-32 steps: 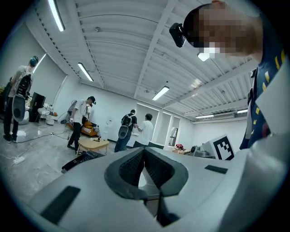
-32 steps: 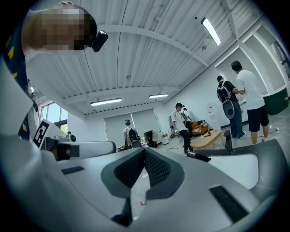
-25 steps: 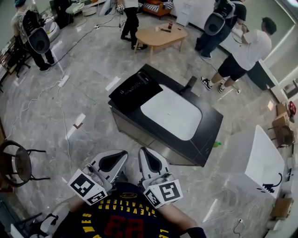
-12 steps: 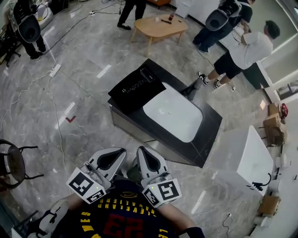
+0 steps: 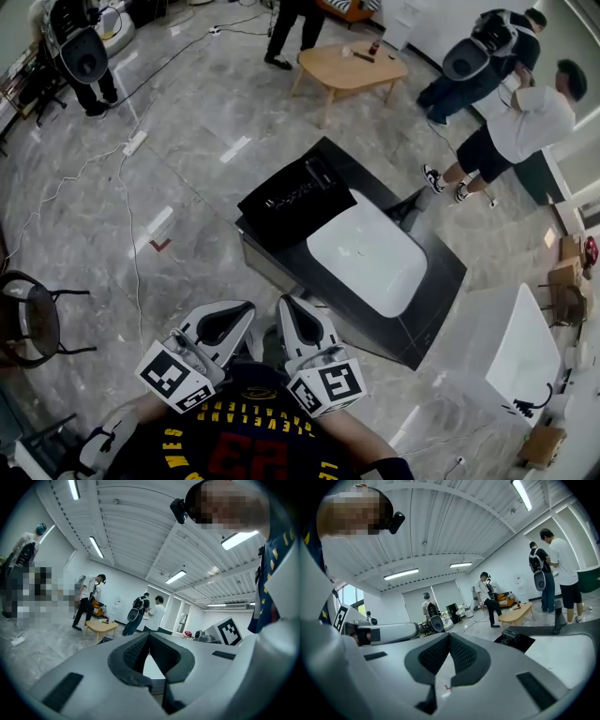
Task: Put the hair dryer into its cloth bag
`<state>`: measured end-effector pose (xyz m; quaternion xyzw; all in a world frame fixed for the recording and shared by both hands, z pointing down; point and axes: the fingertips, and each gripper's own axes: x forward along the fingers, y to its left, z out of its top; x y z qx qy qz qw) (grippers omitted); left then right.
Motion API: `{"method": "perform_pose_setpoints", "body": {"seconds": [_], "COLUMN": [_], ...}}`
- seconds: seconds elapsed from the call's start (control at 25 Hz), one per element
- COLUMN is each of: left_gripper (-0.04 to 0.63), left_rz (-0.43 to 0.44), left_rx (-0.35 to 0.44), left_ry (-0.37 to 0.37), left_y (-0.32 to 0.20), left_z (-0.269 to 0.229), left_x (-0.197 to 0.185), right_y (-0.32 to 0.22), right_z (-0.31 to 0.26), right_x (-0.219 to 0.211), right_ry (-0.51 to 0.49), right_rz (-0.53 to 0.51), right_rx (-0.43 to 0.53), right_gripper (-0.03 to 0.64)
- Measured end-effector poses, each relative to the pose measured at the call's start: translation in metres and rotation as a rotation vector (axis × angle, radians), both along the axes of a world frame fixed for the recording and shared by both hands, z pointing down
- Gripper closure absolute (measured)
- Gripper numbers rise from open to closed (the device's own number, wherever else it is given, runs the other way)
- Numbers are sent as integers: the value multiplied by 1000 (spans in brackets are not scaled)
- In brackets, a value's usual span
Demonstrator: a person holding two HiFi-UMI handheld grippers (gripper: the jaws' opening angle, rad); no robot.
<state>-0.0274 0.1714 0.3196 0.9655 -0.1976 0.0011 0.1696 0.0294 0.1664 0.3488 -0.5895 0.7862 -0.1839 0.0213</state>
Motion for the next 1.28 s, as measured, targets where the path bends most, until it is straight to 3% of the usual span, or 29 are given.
{"method": "perform_pose_setpoints", "body": {"seconds": [0.2, 0.68, 1.0, 1.28], "left_gripper": [592, 592, 592, 592], "left_rz": [-48, -103, -169, -113], "left_rx": [11, 13, -16, -44], "left_ry": [-32, -60, -122, -150], "left_y": [-32, -115, -176, -221], "left_z": [-1, -3, 15, 37], "left_x": [21, 105, 116, 119], "right_y": [-36, -109, -138, -175], "right_z": [1, 1, 18, 39], "right_x": [21, 125, 170, 178], "right_ry": [-46, -128, -161, -90], "right_rz": [-46, -20, 13, 102], "right_rx": [4, 15, -17, -56], "right_gripper": [609, 609, 609, 609]}}
